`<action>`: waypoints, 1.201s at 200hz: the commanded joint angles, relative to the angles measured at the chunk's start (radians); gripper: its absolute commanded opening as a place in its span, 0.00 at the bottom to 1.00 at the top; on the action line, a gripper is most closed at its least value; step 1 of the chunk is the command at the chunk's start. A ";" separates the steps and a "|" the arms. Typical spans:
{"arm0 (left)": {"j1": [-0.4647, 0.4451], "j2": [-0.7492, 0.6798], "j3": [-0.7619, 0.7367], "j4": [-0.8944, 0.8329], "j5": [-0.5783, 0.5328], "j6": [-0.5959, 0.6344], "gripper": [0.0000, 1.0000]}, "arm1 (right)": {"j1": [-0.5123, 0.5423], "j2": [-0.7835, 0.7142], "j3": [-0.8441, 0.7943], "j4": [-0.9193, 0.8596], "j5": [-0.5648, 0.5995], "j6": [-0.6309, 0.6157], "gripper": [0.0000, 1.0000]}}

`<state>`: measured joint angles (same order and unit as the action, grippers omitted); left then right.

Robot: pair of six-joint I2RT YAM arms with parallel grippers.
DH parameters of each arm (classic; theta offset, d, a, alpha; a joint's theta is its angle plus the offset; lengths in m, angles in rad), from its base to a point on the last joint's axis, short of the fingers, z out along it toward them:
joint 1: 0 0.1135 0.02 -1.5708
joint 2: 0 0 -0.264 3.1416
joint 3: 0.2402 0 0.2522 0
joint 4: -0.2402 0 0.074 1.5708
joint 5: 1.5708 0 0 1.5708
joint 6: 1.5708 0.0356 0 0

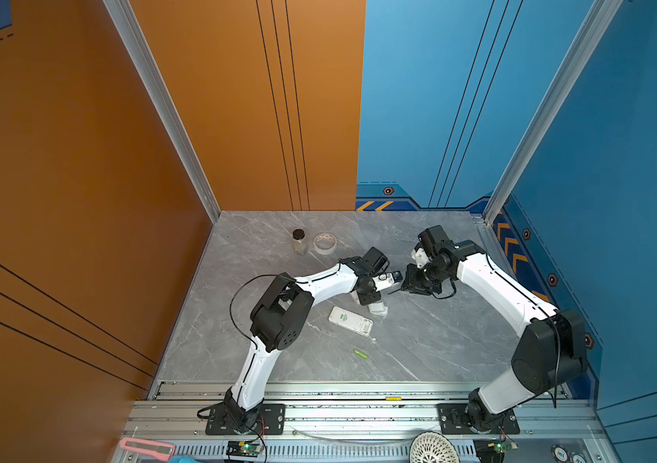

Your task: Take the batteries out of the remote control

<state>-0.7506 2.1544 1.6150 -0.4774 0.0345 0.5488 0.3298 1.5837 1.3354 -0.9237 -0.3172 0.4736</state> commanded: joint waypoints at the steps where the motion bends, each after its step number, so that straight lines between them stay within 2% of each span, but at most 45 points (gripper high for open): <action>1: 0.041 -0.028 -0.053 -0.012 0.012 -0.019 0.54 | -0.011 0.003 0.044 -0.027 0.014 -0.018 0.00; 28: 0.068 -0.070 -0.090 0.003 0.058 -0.035 0.68 | -0.012 0.006 0.058 -0.029 0.008 -0.021 0.00; 56: 0.099 -0.089 -0.125 0.015 0.040 -0.053 0.72 | -0.009 0.013 0.064 -0.029 0.000 -0.023 0.00; 93: 0.128 -0.093 -0.132 0.012 0.121 -0.039 0.78 | -0.005 0.020 0.072 -0.028 -0.007 -0.026 0.00; 114: 0.125 -0.082 -0.133 0.007 0.157 -0.033 0.78 | 0.001 0.033 0.078 -0.027 -0.010 -0.026 0.00; 145: 0.103 -0.068 -0.138 -0.006 0.195 -0.009 0.69 | 0.025 0.061 0.100 -0.026 -0.012 -0.029 0.00; 187: 0.093 -0.054 -0.141 -0.007 0.178 -0.007 0.45 | 0.041 0.082 0.122 -0.030 0.015 -0.037 0.00; 204: 0.087 -0.054 -0.148 -0.002 0.142 0.000 0.40 | 0.046 0.091 0.142 -0.041 0.030 -0.055 0.00; 240: 0.079 -0.059 -0.160 0.013 0.112 0.008 0.36 | 0.068 0.114 0.185 -0.128 0.097 -0.112 0.00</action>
<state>-0.6514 2.0937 1.4891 -0.4572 0.1730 0.5335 0.3763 1.6844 1.4761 -0.9676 -0.2897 0.4248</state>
